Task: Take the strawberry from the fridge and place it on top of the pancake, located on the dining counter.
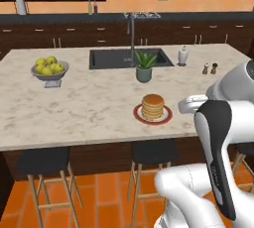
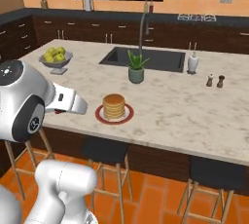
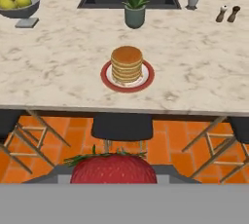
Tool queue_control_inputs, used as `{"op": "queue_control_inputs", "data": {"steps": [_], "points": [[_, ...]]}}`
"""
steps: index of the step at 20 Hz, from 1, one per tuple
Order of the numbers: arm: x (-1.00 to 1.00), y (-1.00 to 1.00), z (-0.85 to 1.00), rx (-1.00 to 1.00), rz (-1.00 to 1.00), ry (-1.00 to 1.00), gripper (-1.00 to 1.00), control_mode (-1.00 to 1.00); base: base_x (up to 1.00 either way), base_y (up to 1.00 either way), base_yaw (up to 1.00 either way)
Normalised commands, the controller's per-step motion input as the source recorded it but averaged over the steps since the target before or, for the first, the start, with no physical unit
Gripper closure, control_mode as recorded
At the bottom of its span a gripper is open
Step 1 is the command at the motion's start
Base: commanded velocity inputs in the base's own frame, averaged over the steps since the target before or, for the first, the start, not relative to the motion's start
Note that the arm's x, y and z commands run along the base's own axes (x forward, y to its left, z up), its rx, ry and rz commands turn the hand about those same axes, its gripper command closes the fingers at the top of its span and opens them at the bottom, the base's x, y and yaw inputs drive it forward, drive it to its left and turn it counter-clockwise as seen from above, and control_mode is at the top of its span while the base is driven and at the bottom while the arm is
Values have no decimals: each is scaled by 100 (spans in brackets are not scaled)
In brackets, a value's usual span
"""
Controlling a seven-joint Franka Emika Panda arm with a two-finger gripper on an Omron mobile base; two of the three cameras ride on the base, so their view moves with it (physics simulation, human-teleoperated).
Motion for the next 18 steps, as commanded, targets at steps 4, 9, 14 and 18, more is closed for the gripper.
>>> {"op": "queue_control_inputs", "data": {"steps": [4,9,14,18], "points": [[0,0,0,0,0,0,100,100,65,1,-5],[0,0,0,0,0,0,100,100,73,25,-11],[0,0,0,0,0,0,100,100,90,0,-10],[0,0,0,0,0,0,100,100,84,3,-20]]}}
